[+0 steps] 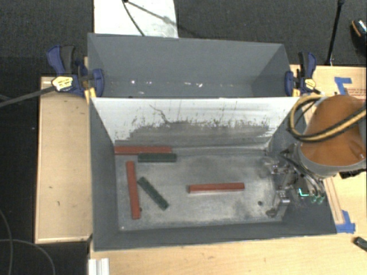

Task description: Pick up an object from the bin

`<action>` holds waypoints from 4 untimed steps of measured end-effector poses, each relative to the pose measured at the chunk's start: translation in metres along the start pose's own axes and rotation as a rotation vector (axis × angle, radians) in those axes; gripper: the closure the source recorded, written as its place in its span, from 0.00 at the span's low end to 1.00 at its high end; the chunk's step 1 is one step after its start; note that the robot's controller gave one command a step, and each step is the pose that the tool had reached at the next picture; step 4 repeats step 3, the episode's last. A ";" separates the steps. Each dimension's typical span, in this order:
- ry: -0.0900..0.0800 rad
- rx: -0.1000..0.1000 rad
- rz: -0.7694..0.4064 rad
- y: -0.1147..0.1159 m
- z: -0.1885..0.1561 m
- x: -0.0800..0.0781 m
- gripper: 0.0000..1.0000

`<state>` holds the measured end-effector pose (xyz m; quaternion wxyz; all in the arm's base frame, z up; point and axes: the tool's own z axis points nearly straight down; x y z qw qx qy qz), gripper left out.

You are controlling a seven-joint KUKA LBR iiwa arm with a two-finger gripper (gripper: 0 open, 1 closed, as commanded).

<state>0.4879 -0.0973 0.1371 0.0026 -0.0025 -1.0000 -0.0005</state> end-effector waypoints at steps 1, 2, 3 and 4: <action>-0.006 -0.002 -0.125 0.054 0.069 -0.045 0.00; -0.009 0.001 -0.124 0.051 0.066 -0.046 1.00; -0.015 0.003 -0.361 0.080 -0.121 -0.038 1.00; -0.015 0.003 -0.361 0.080 -0.121 -0.038 1.00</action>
Offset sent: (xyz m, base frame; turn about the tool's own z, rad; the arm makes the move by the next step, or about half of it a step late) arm 0.0447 0.0507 -0.0671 -0.1173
